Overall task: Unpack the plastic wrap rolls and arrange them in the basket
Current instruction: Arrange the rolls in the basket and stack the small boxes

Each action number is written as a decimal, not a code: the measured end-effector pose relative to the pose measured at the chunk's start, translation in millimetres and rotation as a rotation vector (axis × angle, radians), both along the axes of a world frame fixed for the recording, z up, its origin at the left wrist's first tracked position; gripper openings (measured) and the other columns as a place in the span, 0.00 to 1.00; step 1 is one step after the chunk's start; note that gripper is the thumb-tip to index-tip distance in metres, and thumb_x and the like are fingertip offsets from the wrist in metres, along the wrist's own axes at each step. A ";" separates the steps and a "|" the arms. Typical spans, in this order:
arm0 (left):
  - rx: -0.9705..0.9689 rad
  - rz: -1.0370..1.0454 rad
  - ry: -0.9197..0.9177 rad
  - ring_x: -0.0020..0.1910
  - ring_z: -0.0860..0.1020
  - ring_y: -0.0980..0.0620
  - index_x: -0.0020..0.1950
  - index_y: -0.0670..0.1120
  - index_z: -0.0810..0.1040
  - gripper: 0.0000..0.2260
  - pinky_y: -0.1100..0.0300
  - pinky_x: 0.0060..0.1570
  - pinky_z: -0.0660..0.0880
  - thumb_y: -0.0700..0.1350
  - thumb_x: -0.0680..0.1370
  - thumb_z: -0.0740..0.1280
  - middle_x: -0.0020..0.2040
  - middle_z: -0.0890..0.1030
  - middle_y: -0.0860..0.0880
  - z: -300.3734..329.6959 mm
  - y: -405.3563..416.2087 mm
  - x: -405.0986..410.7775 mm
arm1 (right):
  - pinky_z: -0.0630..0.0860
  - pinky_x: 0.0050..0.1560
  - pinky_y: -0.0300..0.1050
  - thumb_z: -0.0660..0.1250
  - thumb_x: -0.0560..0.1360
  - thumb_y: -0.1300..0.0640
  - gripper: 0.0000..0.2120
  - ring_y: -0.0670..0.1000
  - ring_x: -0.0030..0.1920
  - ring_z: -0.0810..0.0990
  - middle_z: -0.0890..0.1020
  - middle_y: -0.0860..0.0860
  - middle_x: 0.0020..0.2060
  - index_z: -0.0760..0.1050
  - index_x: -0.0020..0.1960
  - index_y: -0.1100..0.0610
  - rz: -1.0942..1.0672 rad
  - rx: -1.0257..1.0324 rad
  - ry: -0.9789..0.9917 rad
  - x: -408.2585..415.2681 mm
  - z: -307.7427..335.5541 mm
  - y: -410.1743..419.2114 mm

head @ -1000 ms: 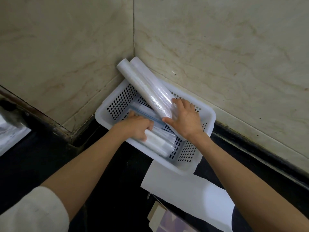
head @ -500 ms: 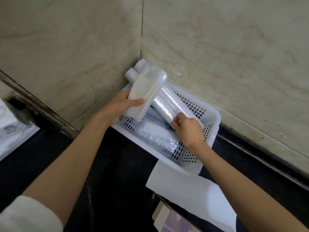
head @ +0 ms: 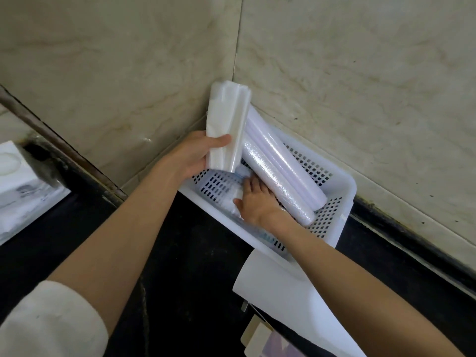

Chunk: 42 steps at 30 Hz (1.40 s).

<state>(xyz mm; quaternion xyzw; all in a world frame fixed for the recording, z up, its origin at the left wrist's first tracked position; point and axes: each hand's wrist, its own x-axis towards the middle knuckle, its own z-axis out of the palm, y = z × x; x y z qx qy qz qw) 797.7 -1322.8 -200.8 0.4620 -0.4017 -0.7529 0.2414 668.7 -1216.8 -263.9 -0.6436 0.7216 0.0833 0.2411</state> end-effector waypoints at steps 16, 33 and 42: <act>-0.012 0.021 -0.015 0.54 0.79 0.48 0.63 0.40 0.72 0.19 0.54 0.50 0.77 0.41 0.74 0.68 0.57 0.79 0.43 -4.6 1.4 3.5 | 0.57 0.73 0.59 0.61 0.76 0.54 0.22 0.60 0.72 0.57 0.61 0.59 0.73 0.65 0.69 0.55 0.033 -0.072 -0.069 -4.3 7.3 22.3; -0.054 -0.047 -0.033 0.56 0.78 0.48 0.66 0.44 0.69 0.22 0.54 0.51 0.77 0.41 0.74 0.68 0.59 0.78 0.45 -2.8 15.4 2.4 | 0.74 0.51 0.38 0.64 0.76 0.60 0.15 0.54 0.49 0.79 0.79 0.55 0.56 0.71 0.62 0.53 -0.228 -0.240 -0.438 -40.5 44.3 44.6; -0.116 -0.055 -0.102 0.52 0.78 0.51 0.58 0.49 0.72 0.15 0.54 0.52 0.76 0.43 0.73 0.70 0.53 0.80 0.49 -1.9 18.4 2.4 | 0.71 0.46 0.40 0.65 0.74 0.59 0.06 0.43 0.40 0.74 0.75 0.44 0.43 0.75 0.50 0.54 -0.276 -0.153 -0.485 -36.1 47.0 47.7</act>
